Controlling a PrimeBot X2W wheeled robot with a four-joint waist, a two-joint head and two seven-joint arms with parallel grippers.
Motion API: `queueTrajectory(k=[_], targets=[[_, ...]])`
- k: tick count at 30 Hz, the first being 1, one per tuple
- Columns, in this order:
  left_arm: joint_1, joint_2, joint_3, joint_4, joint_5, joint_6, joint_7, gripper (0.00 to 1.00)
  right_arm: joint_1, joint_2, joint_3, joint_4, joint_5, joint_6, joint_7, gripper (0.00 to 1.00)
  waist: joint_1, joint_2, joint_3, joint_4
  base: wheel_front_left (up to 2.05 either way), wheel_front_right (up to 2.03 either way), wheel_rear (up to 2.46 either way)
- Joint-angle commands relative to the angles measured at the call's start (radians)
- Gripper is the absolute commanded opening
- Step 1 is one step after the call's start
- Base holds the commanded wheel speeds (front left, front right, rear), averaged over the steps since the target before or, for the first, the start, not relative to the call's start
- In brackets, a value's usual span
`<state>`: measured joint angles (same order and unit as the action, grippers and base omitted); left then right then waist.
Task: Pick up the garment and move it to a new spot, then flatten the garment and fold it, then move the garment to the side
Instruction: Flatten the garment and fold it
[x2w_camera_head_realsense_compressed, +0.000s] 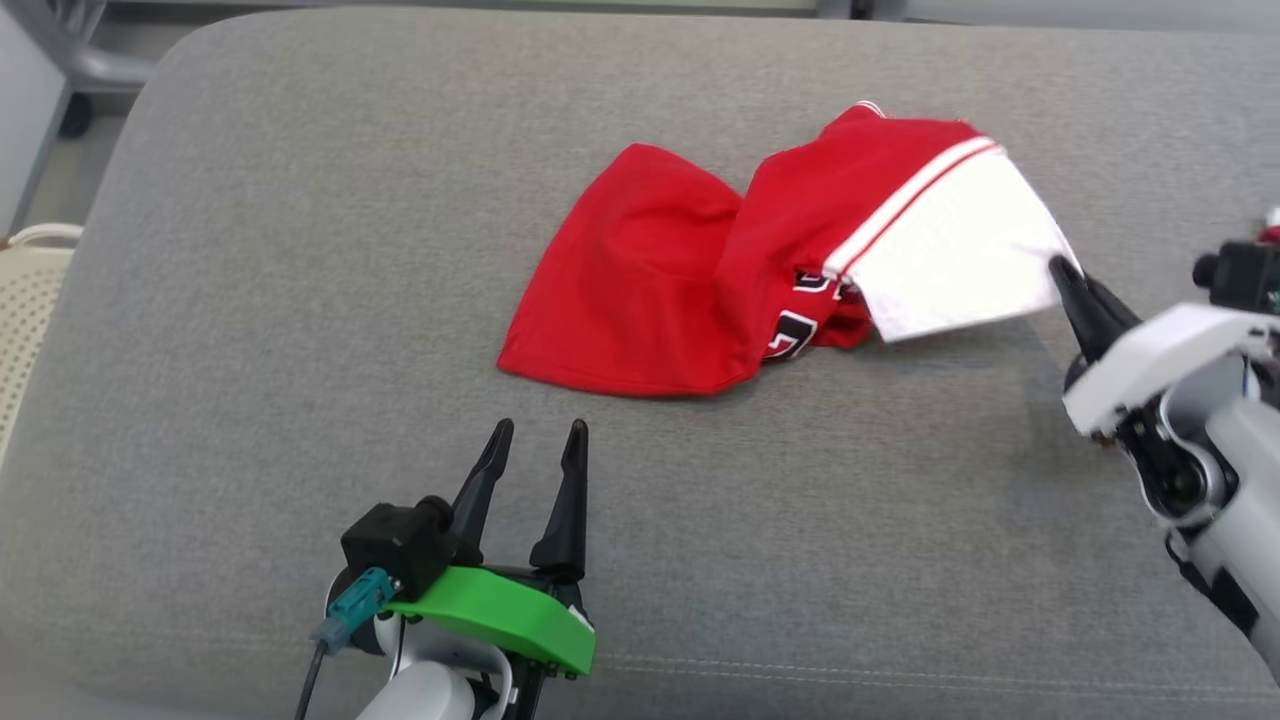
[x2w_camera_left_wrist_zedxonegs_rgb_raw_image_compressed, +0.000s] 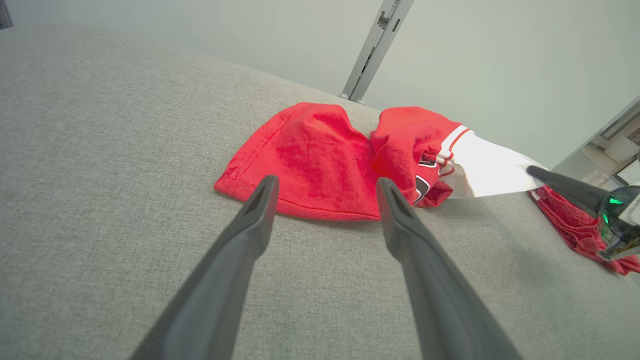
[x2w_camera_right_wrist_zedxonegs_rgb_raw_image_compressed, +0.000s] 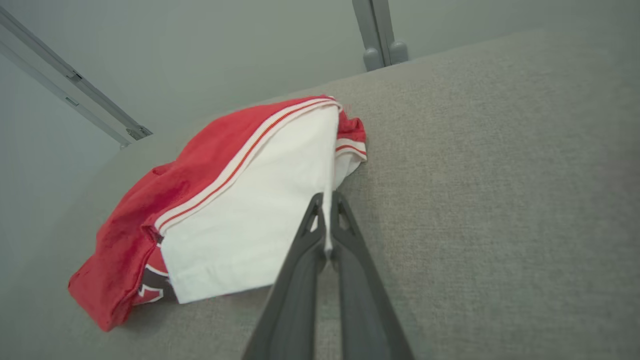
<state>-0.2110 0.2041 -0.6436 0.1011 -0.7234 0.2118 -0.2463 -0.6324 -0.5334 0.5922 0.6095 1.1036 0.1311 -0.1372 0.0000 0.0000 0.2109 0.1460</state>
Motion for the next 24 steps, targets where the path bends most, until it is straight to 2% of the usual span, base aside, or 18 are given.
queueTrajectory(k=[1,4,8,24], targets=[[0.013,0.01,0.008,-0.007,-0.004,0.006,0.002,1.0,0.048,-0.015,-0.013,-0.025,0.01,-0.001,0.007,0.0,0.0,0.0,-0.036,-0.053,0.0,0.0,0.0],[0.023,0.02,0.014,-0.018,-0.008,0.013,0.003,1.0,0.15,-0.041,-0.049,-0.088,0.017,-0.001,0.028,0.0,0.0,0.0,-0.045,-0.083,0.0,0.0,0.0],[0.036,0.033,0.026,-0.032,-0.011,0.023,0.004,1.0,0.274,-0.038,-0.116,-0.13,0.019,-0.001,0.045,0.0,0.0,0.0,-0.049,-0.115,0.0,0.0,0.0],[0.061,0.065,0.04,-0.047,-0.024,0.042,0.017,1.0,0.509,0.074,-0.362,-0.213,-0.083,-0.001,0.115,0.0,0.0,0.0,-0.069,-0.155,0.0,0.0,0.0]])
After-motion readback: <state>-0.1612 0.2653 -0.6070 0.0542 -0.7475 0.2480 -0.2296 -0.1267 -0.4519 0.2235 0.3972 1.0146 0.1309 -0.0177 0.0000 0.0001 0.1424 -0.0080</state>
